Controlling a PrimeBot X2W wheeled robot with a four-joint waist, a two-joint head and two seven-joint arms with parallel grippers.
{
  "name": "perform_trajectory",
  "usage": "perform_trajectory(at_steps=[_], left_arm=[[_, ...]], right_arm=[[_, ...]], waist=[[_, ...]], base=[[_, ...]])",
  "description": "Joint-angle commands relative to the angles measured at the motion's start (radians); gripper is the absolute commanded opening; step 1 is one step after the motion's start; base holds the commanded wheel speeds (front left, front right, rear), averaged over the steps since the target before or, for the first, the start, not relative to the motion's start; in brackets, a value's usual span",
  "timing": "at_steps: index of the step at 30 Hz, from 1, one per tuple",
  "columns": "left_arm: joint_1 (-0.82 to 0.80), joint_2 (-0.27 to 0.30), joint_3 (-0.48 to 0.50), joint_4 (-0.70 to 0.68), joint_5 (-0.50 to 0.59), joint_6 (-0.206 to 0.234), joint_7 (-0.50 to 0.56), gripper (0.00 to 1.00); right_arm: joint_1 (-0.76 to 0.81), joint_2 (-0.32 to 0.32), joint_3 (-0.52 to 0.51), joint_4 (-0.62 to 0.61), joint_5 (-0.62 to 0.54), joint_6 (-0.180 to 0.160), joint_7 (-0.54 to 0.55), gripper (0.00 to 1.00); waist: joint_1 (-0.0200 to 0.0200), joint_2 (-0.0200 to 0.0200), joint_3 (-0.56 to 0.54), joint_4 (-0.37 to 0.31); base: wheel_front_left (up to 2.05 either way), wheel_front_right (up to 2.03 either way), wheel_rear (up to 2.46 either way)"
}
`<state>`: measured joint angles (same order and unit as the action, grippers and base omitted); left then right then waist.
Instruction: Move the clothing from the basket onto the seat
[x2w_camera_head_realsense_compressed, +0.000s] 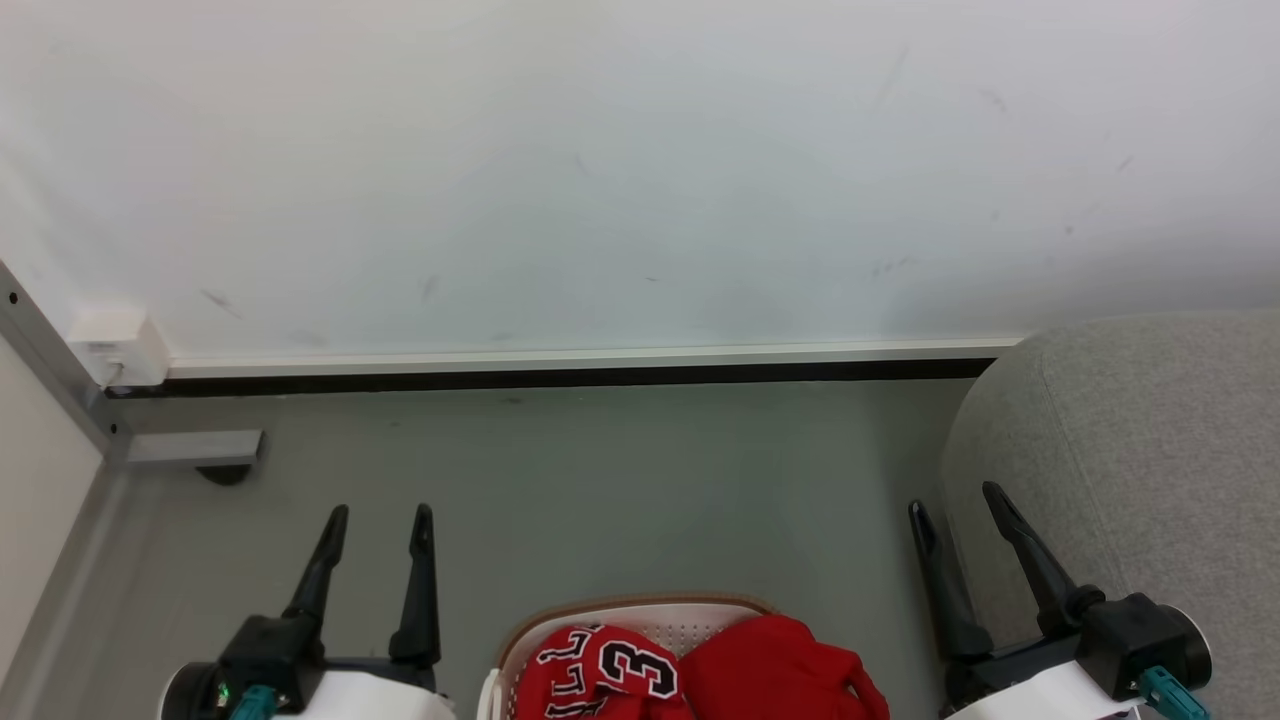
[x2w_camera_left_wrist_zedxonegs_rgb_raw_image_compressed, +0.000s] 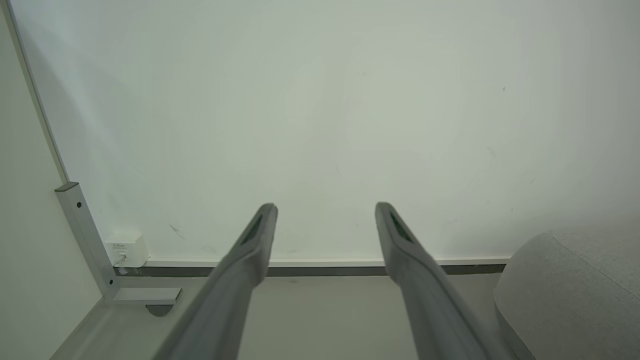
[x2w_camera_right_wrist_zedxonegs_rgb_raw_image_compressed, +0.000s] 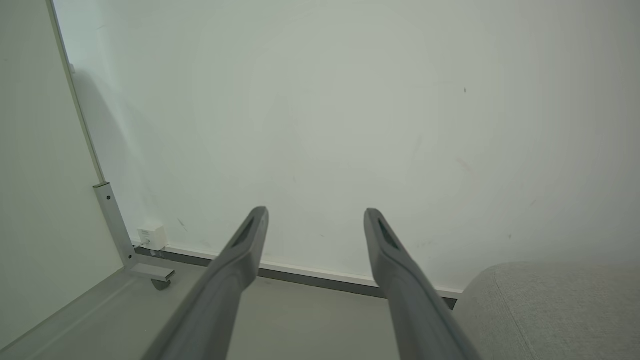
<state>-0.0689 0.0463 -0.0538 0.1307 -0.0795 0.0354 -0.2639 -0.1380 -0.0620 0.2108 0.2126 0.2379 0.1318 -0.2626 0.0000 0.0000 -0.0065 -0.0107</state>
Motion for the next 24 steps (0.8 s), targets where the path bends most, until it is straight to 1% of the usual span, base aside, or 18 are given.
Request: perform_trajectory(at_steps=[1,8,12,15,19,24], left_arm=[[0.008,0.007,0.001,0.006,-0.007,-0.003,-0.001,1.0],[0.006,0.007,0.004,0.013,-0.026,-0.015,-0.001,1.0],[0.0,0.007,0.002,0.023,-0.029,-0.021,-0.001,1.0],[-0.011,0.007,0.0,0.033,-0.028,-0.016,-0.001,1.0],[-0.031,0.007,-0.007,0.068,-0.027,-0.025,-0.001,1.0],[-0.074,0.007,-0.022,0.141,-0.007,-0.046,-0.001,1.0]], right_arm=[[-0.007,0.0,0.0,0.004,0.005,-0.002,-0.003,1.0],[-0.013,0.001,-0.002,0.006,0.017,-0.002,-0.003,1.0],[-0.021,0.0,-0.01,0.005,0.024,-0.002,-0.002,1.0],[-0.024,-0.002,-0.017,0.004,0.025,-0.002,-0.002,1.0],[-0.03,-0.001,-0.025,-0.015,0.033,-0.002,-0.002,1.0],[-0.05,0.004,-0.043,-0.031,0.056,-0.002,-0.001,1.0]], waist=[[0.0,0.0,0.0,-0.003],[0.0,0.0,0.008,-0.03],[0.0,0.0,0.021,-0.058],[0.0,0.0,0.036,-0.081],[0.0,0.0,0.069,-0.117],[0.0,0.0,0.125,-0.16]], base=[[0.0,0.0,0.0],[0.0,0.0,0.0],[0.0,0.0,0.0],[0.0,0.0,0.0],[0.0,0.0,0.0],[0.0,0.0,0.0]])
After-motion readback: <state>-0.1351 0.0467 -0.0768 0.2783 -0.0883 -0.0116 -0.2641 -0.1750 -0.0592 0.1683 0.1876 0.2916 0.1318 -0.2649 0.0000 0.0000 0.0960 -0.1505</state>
